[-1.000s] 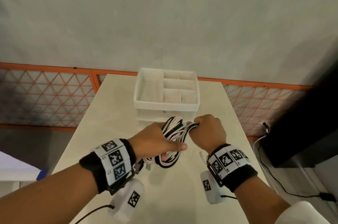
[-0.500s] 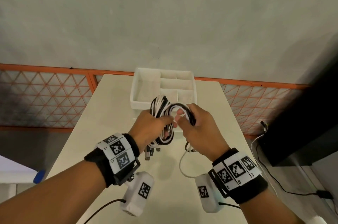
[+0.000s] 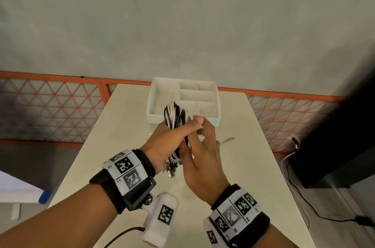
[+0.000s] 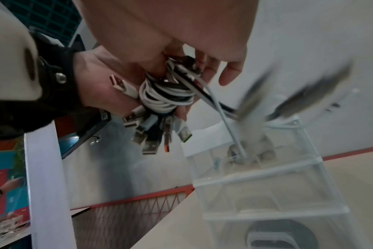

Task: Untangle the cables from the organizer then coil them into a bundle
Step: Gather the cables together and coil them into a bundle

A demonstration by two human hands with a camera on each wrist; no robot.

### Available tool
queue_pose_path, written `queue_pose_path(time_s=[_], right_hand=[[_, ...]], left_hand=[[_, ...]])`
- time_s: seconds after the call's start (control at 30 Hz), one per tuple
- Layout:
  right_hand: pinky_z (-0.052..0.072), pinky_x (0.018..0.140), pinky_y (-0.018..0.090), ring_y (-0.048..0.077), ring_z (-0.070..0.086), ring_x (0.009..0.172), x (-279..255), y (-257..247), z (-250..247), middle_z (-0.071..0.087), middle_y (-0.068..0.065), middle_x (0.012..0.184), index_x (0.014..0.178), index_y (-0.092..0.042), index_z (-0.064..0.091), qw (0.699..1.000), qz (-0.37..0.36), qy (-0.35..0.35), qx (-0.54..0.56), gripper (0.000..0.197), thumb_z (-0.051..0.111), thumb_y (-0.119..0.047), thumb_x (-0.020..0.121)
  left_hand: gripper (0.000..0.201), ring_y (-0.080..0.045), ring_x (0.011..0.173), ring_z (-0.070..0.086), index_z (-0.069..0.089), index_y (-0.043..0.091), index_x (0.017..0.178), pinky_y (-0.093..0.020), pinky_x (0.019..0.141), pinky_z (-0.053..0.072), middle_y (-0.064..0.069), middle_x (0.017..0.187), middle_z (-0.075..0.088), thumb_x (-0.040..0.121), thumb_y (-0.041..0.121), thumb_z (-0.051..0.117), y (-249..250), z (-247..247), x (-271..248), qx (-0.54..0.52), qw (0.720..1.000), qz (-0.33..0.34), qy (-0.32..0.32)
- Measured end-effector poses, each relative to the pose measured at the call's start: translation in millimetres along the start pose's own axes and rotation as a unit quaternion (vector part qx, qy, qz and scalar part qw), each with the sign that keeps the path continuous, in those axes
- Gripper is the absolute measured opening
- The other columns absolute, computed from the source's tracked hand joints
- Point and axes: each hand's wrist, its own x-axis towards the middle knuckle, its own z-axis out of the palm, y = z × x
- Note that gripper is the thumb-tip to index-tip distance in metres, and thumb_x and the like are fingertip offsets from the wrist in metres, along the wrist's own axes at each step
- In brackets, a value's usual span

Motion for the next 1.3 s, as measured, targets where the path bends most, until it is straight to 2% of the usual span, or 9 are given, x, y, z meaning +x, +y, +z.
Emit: queue_pose_path(time_s=[0.13,0.2,0.47,0.57,0.67,0.83,0.97,1.1,1.3], right_hand=[[0.049,0.105,0.03,-0.013,0.045,0.123,-4,2,-8,0.016,-0.009,0.161,0.152,-0.052,0.02,0.99,-0.011,-0.087,0.109,0.048,0.031,-0.039,0.107],[0.056,0.096,0.03,-0.006,0.057,0.112,-7,4,-7,0.022,-0.008,0.158,0.149,-0.061,0.011,0.991,-0.014,-0.086,0.098,0.05,0.027,-0.045,0.105],[0.058,0.084,0.023,0.003,0.063,0.103,-7,8,-7,0.047,-0.006,0.145,0.156,-0.047,0.02,0.99,-0.014,-0.075,0.117,0.067,0.053,-0.022,0.103],[0.056,0.069,0.025,0.01,0.068,0.072,-3,17,-15,0.072,-0.014,0.1,0.146,-0.033,0.04,0.981,0.082,-0.08,0.154,0.056,0.06,-0.012,0.099],[0.055,0.064,0.04,0.012,0.059,0.058,-2,27,-18,0.068,-0.013,0.069,0.117,-0.022,0.07,0.969,0.125,-0.106,0.183,0.02,0.062,-0.016,0.099],[0.049,0.067,0.023,0.016,0.059,0.059,-4,35,-29,0.057,-0.006,0.06,0.109,-0.018,0.078,0.918,0.209,-0.112,0.32,0.021,0.059,-0.012,0.101],[0.045,0.067,0.04,0.021,0.062,0.06,-3,43,-32,0.065,0.001,0.065,0.102,-0.011,0.08,0.901,0.255,-0.181,0.301,0.018,0.062,-0.014,0.099],[0.043,0.049,0.027,0.016,0.051,0.05,11,32,-44,0.06,0.003,0.056,0.078,-0.04,0.078,0.919,0.239,-0.261,0.175,0.033,0.065,-0.014,0.095],[0.04,0.052,0.02,0.0,0.049,0.042,30,13,-53,0.057,-0.017,0.045,0.051,-0.035,0.059,0.95,0.195,-0.233,0.072,0.05,0.057,-0.003,0.089]], left_hand=[[0.037,-0.022,0.067,0.07,0.072,0.011,0.086,-0.029,0.059,0.055,-0.005,0.074,0.071,0.08,0.047,0.076,-1,-9,6,-0.069,0.996,-0.034,0.048],[0.035,-0.02,0.058,0.065,0.07,0.009,0.084,-0.028,0.057,0.052,-0.006,0.07,0.067,0.08,0.043,0.077,0,-12,9,-0.091,0.993,-0.043,0.063],[0.021,-0.029,0.072,0.07,0.072,0.005,0.078,-0.038,0.069,0.059,-0.014,0.076,0.072,0.088,0.024,0.072,0,-16,12,-0.071,0.99,0.037,0.112],[0.02,-0.031,0.077,0.068,0.073,0.009,0.073,-0.042,0.075,0.057,-0.012,0.072,0.071,0.089,0.021,0.07,6,-23,14,-0.109,0.986,0.045,0.122],[0.014,-0.029,0.078,0.068,0.07,0.006,0.081,-0.038,0.072,0.057,-0.011,0.073,0.068,0.091,0.015,0.067,9,-27,14,-0.12,0.984,0.058,0.12],[0.012,-0.027,0.078,0.069,0.068,0.008,0.083,-0.038,0.072,0.058,-0.009,0.074,0.068,0.091,0.015,0.066,18,-39,15,-0.162,0.978,0.075,0.103],[0.012,-0.026,0.075,0.068,0.068,0.006,0.087,-0.037,0.073,0.057,-0.011,0.077,0.069,0.087,0.018,0.068,18,-40,6,-0.034,0.996,0.075,-0.036],[0.023,-0.017,0.096,0.069,0.071,0.014,0.098,-0.04,0.099,0.049,0.0,0.09,0.076,0.084,0.031,0.074,8,-34,3,0.243,0.95,0.045,-0.19],[0.012,-0.017,0.092,0.068,0.074,0.024,0.095,-0.044,0.096,0.052,-0.006,0.095,0.074,0.084,0.026,0.072,-10,-19,7,0.313,0.941,0.028,-0.123]])
